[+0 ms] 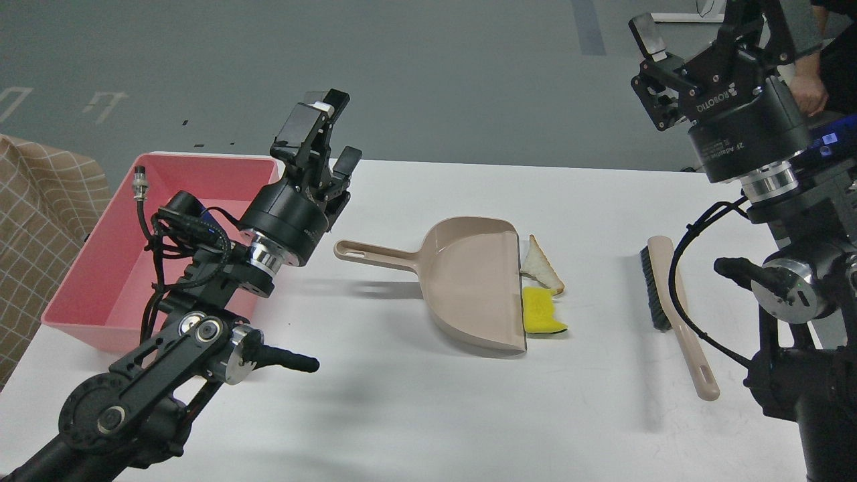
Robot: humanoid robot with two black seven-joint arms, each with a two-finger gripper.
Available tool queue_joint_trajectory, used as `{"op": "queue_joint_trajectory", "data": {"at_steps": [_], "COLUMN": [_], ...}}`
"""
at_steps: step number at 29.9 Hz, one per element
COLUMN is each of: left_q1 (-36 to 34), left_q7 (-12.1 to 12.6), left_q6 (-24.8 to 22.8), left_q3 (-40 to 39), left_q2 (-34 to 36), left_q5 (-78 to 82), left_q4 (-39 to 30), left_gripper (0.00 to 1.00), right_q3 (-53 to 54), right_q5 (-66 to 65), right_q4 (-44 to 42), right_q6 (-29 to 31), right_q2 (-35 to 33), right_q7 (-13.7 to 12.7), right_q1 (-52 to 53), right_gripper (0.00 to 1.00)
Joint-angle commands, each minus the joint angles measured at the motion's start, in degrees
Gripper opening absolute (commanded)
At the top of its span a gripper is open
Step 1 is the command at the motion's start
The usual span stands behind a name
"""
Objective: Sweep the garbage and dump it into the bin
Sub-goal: 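Lower the left gripper toward the beige dustpan handle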
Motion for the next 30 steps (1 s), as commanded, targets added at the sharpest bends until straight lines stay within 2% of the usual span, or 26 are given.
{"op": "queue_joint_trajectory", "data": {"at_steps": [1, 5, 7, 19, 30], "left_q1": [3.2, 6.4, 7.4, 16.6, 17.8], "left_q7": [-0.7, -4.2, -4.7, -5.2, -4.8], "left_q6": [0.6, 0.5, 0.4, 0.5, 0.7], "left_q3": [-0.1, 0.1, 0.2, 0.3, 3.1], "left_q2": [-0.8, -2.4, -3.2, -7.3, -7.9], "left_q5": [1.0, 1.1, 1.6, 8.6, 11.3], "left_q4": [-0.2, -0.2, -0.2, -0.2, -0.2], "left_gripper": [0.99, 0.99, 0.99, 0.99, 0.99], "right_q3": [0.1, 0.5, 0.8, 1.5, 1.7], "right_q5": [0.1, 0.1, 0.1, 0.1, 0.1], "right_q4": [-0.2, -0.3, -0.3, -2.1, -3.3], "right_q6": [0.0, 0.0, 0.0, 0.1, 0.1], "right_q2": [0.1, 0.2, 0.3, 0.4, 0.8], "right_q7": [0.0, 0.1, 0.1, 0.2, 0.2], "right_q1": [0.1, 0.0, 0.0, 0.2, 0.3], "right_gripper": [1.00, 1.00, 1.00, 1.00, 1.00]}}
